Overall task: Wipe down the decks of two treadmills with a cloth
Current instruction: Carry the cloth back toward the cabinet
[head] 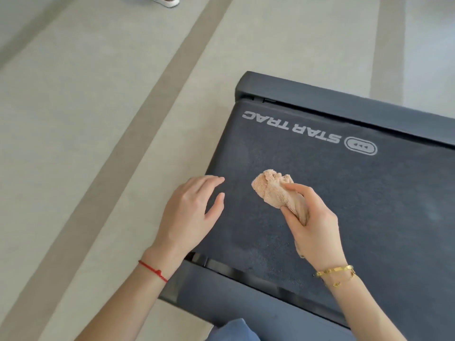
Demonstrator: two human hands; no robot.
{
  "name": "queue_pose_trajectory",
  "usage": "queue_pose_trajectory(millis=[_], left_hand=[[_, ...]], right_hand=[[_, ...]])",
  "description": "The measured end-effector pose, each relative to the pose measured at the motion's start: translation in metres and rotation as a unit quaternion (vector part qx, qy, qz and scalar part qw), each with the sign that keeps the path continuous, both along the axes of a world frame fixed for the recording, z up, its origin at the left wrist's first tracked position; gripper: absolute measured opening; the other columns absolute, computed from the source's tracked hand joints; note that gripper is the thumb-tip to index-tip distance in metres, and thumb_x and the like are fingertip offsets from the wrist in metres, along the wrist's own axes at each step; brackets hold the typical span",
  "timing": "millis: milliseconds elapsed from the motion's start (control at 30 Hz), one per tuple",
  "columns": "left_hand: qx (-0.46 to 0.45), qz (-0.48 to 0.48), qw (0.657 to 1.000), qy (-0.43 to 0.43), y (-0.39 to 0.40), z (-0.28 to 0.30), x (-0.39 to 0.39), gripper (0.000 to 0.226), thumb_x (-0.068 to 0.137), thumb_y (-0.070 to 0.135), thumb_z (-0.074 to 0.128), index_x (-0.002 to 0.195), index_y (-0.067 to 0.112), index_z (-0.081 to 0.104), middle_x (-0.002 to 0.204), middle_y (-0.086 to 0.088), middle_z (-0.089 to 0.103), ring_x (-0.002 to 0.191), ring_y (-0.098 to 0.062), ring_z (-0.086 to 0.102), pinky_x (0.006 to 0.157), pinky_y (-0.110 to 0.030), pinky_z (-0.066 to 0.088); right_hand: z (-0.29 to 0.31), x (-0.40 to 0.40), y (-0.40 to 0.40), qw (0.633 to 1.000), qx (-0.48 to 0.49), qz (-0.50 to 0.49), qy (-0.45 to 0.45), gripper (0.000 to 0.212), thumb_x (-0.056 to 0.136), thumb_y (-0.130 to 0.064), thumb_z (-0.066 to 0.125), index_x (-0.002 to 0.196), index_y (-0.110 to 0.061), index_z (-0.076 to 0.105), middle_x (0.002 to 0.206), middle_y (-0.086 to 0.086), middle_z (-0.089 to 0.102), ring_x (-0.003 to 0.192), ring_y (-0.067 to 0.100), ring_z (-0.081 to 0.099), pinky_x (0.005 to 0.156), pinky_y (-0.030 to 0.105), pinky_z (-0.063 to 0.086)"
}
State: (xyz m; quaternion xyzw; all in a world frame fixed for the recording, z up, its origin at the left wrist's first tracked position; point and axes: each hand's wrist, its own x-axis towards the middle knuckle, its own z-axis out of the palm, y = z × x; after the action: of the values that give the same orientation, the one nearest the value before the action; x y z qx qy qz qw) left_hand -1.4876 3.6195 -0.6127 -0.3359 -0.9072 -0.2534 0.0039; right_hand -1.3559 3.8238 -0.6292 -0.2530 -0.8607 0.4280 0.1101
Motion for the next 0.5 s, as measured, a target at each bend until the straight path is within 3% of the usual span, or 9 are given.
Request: queue_pose_trajectory(millis=[100, 200, 500], left_hand=[[-0.001, 0.028, 1.0, -0.001, -0.023, 0.048, -0.005, 0.026, 0.095, 0.019, 0.06, 0.117, 0.009, 0.069, 0.114, -0.001, 0.069, 0.106, -0.02, 0.065, 0.089, -0.038, 0.054], [-0.008, 0.058, 0.998, -0.003, -0.05, 0.098, -0.01, 0.027, 0.095, 0.02, 0.059, 0.119, 0.01, 0.068, 0.116, -0.002, 0.069, 0.108, -0.02, 0.065, 0.09, -0.04, 0.053], [-0.012, 0.153, 0.988, 0.014, -0.142, 0.261, 0.014, 0.027, 0.093, 0.017, 0.063, 0.12, 0.014, 0.067, 0.117, 0.002, 0.068, 0.107, -0.015, 0.063, 0.089, -0.032, 0.053]], right_hand=[[0.043, -0.015, -0.01, 1.0, 0.008, 0.023, -0.001, 0.048, 0.087, -0.01, 0.068, 0.119, -0.042, 0.053, 0.114, -0.017, 0.062, 0.091, 0.004, 0.058, 0.075, 0.015, 0.044], [0.089, -0.031, -0.024, 0.999, 0.011, 0.044, 0.004, 0.048, 0.087, -0.009, 0.067, 0.12, -0.041, 0.053, 0.114, -0.015, 0.062, 0.089, 0.01, 0.06, 0.075, 0.022, 0.047], [0.261, -0.055, -0.091, 0.992, 0.005, 0.12, 0.024, 0.047, 0.086, -0.008, 0.068, 0.122, -0.036, 0.056, 0.112, -0.013, 0.063, 0.091, 0.007, 0.058, 0.077, 0.019, 0.044]])
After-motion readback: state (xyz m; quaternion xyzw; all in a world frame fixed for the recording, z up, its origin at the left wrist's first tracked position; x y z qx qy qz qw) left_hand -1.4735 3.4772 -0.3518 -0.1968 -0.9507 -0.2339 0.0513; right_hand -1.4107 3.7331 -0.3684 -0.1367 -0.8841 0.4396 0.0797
